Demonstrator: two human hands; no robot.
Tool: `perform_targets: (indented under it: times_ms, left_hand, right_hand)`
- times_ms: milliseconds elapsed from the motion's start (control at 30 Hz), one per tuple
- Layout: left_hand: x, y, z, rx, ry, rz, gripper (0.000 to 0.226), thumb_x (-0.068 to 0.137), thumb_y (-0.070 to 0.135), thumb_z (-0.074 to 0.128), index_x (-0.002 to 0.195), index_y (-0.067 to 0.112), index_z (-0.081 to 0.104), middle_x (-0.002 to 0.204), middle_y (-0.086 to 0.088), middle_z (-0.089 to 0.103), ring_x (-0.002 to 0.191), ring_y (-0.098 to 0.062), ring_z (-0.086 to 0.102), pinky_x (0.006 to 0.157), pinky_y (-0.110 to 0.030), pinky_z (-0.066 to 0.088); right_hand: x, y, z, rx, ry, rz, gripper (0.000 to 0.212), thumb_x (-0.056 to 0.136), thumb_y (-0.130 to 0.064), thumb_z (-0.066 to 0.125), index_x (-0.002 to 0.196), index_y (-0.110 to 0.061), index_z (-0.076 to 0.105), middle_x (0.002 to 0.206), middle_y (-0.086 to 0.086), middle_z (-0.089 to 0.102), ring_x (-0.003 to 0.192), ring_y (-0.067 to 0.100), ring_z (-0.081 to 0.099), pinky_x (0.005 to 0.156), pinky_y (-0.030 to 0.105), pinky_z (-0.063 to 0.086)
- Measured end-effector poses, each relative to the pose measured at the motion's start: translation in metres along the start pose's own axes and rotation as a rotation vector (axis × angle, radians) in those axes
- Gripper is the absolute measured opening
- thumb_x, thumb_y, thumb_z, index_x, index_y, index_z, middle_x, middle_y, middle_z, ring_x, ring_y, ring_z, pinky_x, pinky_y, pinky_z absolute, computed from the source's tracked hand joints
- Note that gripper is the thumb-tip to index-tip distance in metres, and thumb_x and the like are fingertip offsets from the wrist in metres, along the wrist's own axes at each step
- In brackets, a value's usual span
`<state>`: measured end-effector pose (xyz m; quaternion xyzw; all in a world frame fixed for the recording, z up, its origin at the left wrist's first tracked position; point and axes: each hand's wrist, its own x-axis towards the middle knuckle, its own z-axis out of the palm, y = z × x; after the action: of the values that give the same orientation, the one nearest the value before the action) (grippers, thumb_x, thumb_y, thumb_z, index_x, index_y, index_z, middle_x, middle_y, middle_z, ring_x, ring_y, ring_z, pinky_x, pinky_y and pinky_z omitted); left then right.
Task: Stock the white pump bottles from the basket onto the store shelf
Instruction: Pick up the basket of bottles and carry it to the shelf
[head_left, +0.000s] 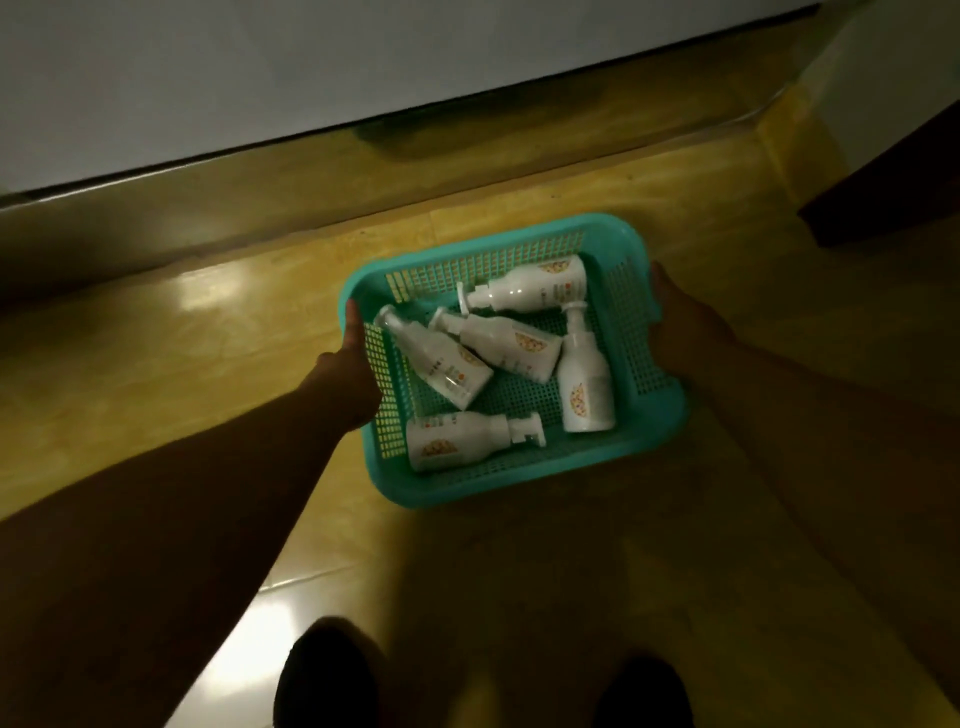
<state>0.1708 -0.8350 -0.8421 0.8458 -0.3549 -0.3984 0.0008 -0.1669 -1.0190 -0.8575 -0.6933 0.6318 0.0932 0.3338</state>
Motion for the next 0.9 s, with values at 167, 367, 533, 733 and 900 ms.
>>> perform_targets:
  times_ms: [167,367,533,733,900]
  left_hand:
    - [-0.057,0.021,-0.05,0.038,0.03,-0.026,0.103,0.095,0.012,0.054,0.147,0.043,-0.029,0.108,-0.022,0.061,0.072,-0.029,0.068,0.041,-0.032,0.049]
    - [-0.178,0.063,-0.148,0.065,0.007,0.002,0.091,0.092,0.017,0.056,0.152,0.036,-0.01,0.103,-0.013,0.065,0.069,-0.026,0.067,0.046,-0.035,0.053]
    - [-0.285,0.113,-0.24,0.156,0.025,0.139,0.082,0.096,0.021,0.051,0.155,0.032,-0.004,0.099,-0.02,0.066,0.074,-0.033,0.068,0.056,-0.041,0.055]
    - [-0.377,0.182,-0.338,0.121,0.076,0.322,0.078,0.096,0.023,0.047,0.154,0.038,-0.001,0.098,-0.015,0.061,0.076,-0.031,0.067,0.054,-0.035,0.05]
    - [-0.443,0.218,-0.387,0.099,0.071,0.526,0.081,0.091,0.013,0.046,0.15,0.046,0.002,0.105,-0.023,0.062,0.07,-0.033,0.067,0.055,-0.041,0.058]
  right_hand:
    - [-0.073,-0.007,-0.039,0.074,0.011,0.097,0.082,0.102,-0.019,0.047,0.157,-0.048,-0.007,0.13,0.011,0.061,0.084,0.023,0.061,0.062,0.034,0.052]
    - [-0.216,-0.042,-0.147,0.173,0.035,0.187,0.08,0.102,-0.015,0.043,0.153,-0.055,-0.004,0.118,0.01,0.065,0.085,0.026,0.068,0.07,0.048,0.062]
    - [-0.329,-0.072,-0.257,0.203,0.057,0.179,0.087,0.097,-0.007,0.046,0.157,-0.049,-0.002,0.129,0.014,0.061,0.105,0.031,0.065,0.086,0.05,0.059]
    - [-0.454,-0.104,-0.354,0.28,0.232,0.218,0.072,0.103,-0.021,0.045,0.16,-0.04,0.007,0.153,0.012,0.047,0.135,0.035,0.051,0.104,0.052,0.05]
    - [-0.567,-0.123,-0.378,0.368,0.433,0.365,0.067,0.104,-0.034,0.035,0.16,-0.042,0.0,0.161,0.013,0.034,0.138,0.037,0.046,0.109,0.048,0.045]
